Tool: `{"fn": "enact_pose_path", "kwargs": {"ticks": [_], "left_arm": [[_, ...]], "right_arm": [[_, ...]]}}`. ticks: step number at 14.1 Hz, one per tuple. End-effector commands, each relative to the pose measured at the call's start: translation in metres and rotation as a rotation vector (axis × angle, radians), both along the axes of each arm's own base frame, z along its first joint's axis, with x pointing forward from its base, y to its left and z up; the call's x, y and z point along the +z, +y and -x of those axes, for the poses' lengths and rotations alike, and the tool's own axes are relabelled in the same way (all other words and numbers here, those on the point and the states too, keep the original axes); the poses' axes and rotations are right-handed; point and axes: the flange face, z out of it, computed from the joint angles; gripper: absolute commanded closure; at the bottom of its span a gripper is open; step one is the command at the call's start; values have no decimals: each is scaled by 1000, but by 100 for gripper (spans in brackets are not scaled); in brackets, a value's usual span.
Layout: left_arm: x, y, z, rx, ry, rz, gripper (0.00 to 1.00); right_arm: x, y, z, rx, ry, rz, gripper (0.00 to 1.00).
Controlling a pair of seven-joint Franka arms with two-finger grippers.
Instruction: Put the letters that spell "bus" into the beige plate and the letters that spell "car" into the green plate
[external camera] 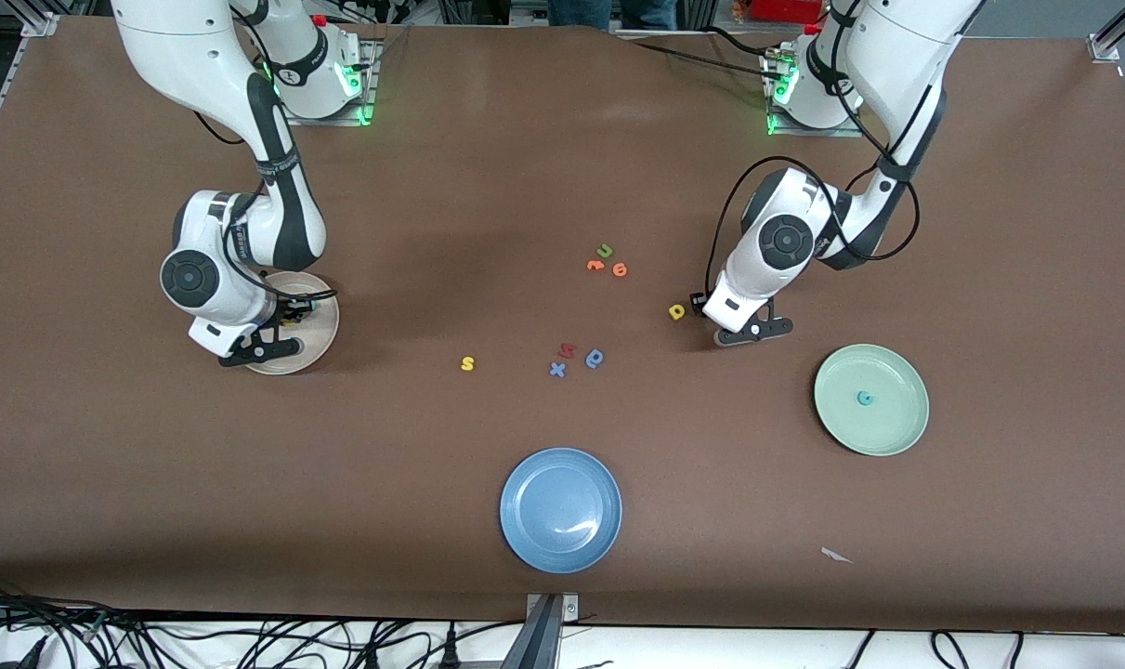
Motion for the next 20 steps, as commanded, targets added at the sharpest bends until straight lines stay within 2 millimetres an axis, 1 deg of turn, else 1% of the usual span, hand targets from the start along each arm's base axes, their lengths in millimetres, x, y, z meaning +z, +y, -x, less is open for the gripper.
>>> {"fn": "enact_pose_path", "kwargs": {"ticks": [1,2,3,4,5,6,7,8,9,10,11,12,13,14,15,16,18,19,20], "left_arm": [[-2,-1,-2,-1,-8,-14,59],[-3,-1,-2,-1,-7,-14,61],[-3,-2,-3,-1,-8,-13,63],[-2,-2,-3,-1,-8,-13,66],[-2,-2,-3,-2,-10,-12,67],[-3,-2,-3,-2,-8,-13,69],[-3,-2,-3,-2,-8,-13,70],[-3,-1,-3,-2,-8,-13,71],[-3,-2,-3,-3,-8,-13,72],[-3,-2,-3,-4,-8,-13,73],[-3,-2,-3,-5,-8,-12,74],[-3,-2,-4,-8,-10,-11,74],[-3,-2,-4,-8,-10,-11,77],[-3,-2,-3,-10,-8,-12,77],[-3,-1,-4,-8,-8,-12,78],[-3,0,-4,-8,-9,-12,78],[-2,0,-5,-7,-7,-14,79],[4,0,-12,-15,-17,-11,80],[11,5,-19,-35,8,-23,80]], "right_arm": [[20,14,-6,17,-24,-46,0],[31,21,-14,20,-8,-56,1],[45,29,-24,22,10,-65,1],[63,42,-35,6,33,-71,1],[79,65,-46,-26,37,-74,1],[95,93,-56,-31,7,-83,1],[100,122,-64,-44,-18,-84,1],[99,147,-69,-57,-32,-86,1],[92,170,-71,-73,-41,-85,1],[83,191,-70,-109,-44,-76,6],[76,205,-74,-168,-62,-71,7],[71,216,-80,-219,-83,-67,12],[60,239,-79,-255,-86,-69,19],[51,254,-78,-304,-90,-77,25],[44,262,-80,-354,-111,-92,29],[38,267,-82,-377,-138,-111,35],[31,271,-81,-416,-140,-131,36],[26,275,-79,-454,-125,-152,36],[22,287,-74,-466,-111,-178,36]]}}
